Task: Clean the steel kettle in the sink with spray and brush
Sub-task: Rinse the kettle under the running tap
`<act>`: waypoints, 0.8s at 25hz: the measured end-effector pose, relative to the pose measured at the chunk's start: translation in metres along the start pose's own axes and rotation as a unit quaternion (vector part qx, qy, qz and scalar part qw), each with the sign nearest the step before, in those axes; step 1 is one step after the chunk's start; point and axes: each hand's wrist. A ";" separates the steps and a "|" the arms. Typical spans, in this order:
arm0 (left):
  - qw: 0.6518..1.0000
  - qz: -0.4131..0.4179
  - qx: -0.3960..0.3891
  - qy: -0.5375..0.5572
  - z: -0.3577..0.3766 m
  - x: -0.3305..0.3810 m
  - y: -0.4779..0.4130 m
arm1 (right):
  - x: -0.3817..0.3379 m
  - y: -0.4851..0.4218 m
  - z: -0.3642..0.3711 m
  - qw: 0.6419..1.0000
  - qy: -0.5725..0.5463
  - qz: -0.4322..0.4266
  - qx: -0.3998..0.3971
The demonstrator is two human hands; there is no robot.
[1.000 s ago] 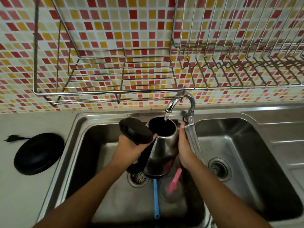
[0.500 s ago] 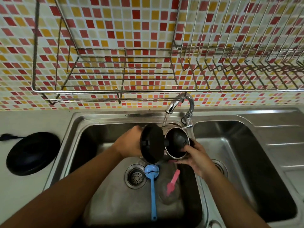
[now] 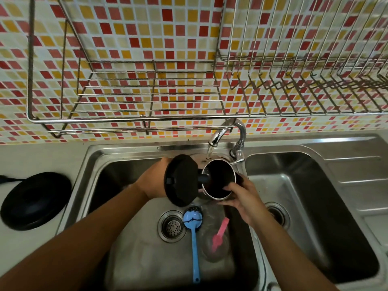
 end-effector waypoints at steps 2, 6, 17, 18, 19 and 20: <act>0.995 -0.041 0.059 0.065 0.004 0.001 0.018 | -0.004 0.002 0.012 1.000 0.014 -0.009 -0.002; 0.958 -0.174 0.194 0.116 0.011 -0.033 0.045 | -0.010 -0.009 0.040 0.999 -0.001 -0.043 -0.015; 0.949 -0.099 0.294 0.053 0.022 -0.031 0.039 | -0.021 0.003 0.075 0.964 0.171 -0.201 -0.041; 0.945 -0.102 0.302 0.069 0.023 -0.031 0.040 | -0.012 0.007 0.072 0.959 0.180 -0.214 -0.042; 0.940 -0.112 0.308 0.096 0.023 -0.030 0.042 | 0.000 0.008 0.067 0.959 0.182 -0.213 -0.040; 0.935 -0.107 0.314 0.125 0.025 -0.029 0.044 | 0.009 0.008 0.063 0.963 0.177 -0.199 -0.032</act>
Point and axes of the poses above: each hand's wrist, its own y-axis away from the middle knuckle, its own z-axis out of the palm, x = y × z, and after that the axes turned 4 degrees about z, right-handed
